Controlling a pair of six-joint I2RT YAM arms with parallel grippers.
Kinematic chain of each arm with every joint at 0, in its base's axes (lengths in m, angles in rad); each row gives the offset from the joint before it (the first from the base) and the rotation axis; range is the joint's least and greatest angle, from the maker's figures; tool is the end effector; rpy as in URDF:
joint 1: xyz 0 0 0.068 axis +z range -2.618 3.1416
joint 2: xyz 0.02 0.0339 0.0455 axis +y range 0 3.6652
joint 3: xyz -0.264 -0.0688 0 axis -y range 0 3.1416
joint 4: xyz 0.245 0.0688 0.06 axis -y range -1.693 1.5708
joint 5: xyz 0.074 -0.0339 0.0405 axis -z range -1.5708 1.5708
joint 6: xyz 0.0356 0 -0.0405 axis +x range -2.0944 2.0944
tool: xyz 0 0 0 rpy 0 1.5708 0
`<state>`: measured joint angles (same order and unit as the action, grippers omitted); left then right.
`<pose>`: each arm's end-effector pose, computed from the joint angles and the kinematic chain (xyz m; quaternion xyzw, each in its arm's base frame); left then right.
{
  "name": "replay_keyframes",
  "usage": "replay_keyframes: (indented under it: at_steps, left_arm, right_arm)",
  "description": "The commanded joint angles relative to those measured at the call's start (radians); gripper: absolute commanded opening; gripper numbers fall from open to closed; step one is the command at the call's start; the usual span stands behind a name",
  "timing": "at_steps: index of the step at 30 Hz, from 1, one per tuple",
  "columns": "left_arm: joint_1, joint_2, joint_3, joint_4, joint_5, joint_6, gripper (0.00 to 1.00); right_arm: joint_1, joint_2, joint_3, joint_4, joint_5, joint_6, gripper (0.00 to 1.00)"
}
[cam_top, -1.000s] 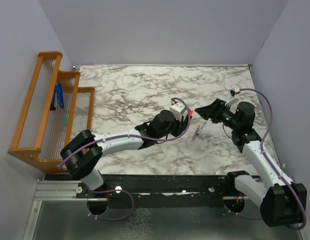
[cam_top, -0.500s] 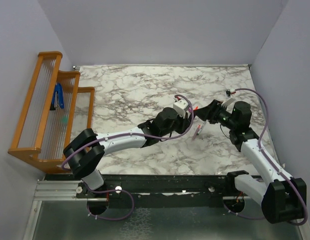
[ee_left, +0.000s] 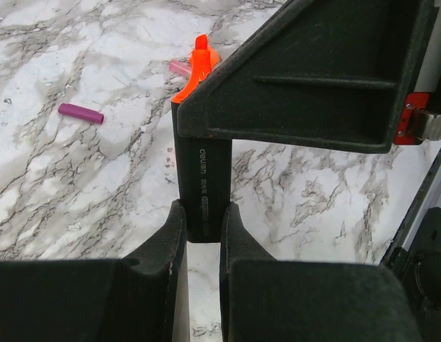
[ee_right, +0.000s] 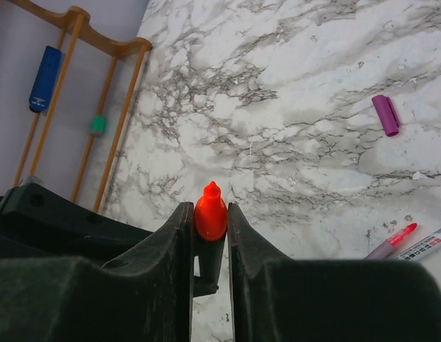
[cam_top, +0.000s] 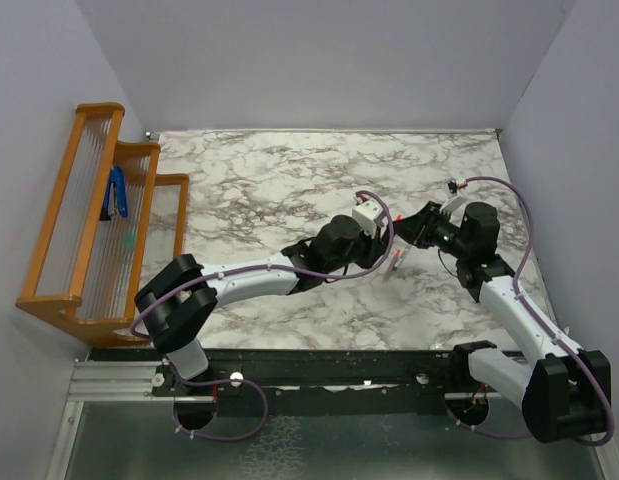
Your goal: Insert the pens into the pen caps
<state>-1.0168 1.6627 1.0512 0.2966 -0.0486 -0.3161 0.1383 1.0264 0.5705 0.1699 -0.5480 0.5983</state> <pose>0.2032 -0.3252 0.2509 0.2643 0.7648 -0.3476 0.4738 0.2251 0.0501 0.2559 0.0179 0.7875 0.4098 0.4601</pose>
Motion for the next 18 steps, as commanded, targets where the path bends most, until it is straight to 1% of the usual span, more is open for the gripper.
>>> replay_keyframes:
  at_steps: [1, 2, 3, 4, 5, 6, 7, 8, 10, 13, 18]
  left_arm:
    - [-0.006, -0.017, 0.007, 0.036, 0.013, 0.011, 0.0]
    - [-0.006, -0.019, 0.004, 0.037, 0.013, 0.011, 0.0]
    - [-0.006, -0.02, 0.001, 0.038, 0.015, 0.012, 0.0]
    - [-0.006, -0.019, -0.001, 0.038, 0.021, 0.014, 0.0]
    - [-0.006, -0.015, -0.004, 0.038, 0.028, 0.014, 0.08]
    - [-0.006, -0.012, -0.007, 0.039, 0.037, 0.013, 0.23]
    - [-0.006, -0.009, -0.012, 0.039, 0.046, 0.012, 0.36]
    - [-0.006, -0.004, -0.017, 0.044, 0.048, 0.011, 0.45]
    - [-0.006, 0.003, -0.03, 0.06, 0.094, 0.011, 0.55]
    - [-0.002, 0.008, -0.05, 0.091, 0.149, 0.005, 0.64]
    - [0.036, -0.03, -0.13, 0.161, 0.236, -0.023, 0.73]
  right_arm:
    - [0.006, 0.017, -0.02, 0.023, -0.005, -0.02, 0.15]
    - [0.006, 0.02, -0.019, 0.023, -0.006, -0.022, 0.07]
    - [0.006, 0.022, -0.018, 0.02, -0.007, -0.023, 0.02]
    - [0.006, 0.022, -0.017, 0.019, -0.007, -0.026, 0.01]
    - [0.006, 0.021, -0.017, 0.021, -0.007, -0.025, 0.01]
    - [0.006, 0.018, -0.017, 0.022, -0.009, -0.025, 0.01]
    - [0.006, 0.015, -0.016, 0.023, -0.011, -0.026, 0.01]
    - [0.006, 0.013, -0.016, 0.023, -0.014, -0.028, 0.01]
    - [0.006, 0.008, -0.014, 0.024, -0.02, -0.034, 0.01]
    - [0.006, 0.004, -0.015, 0.028, -0.036, -0.043, 0.01]
    - [0.006, -0.021, -0.022, 0.038, -0.061, -0.057, 0.01]
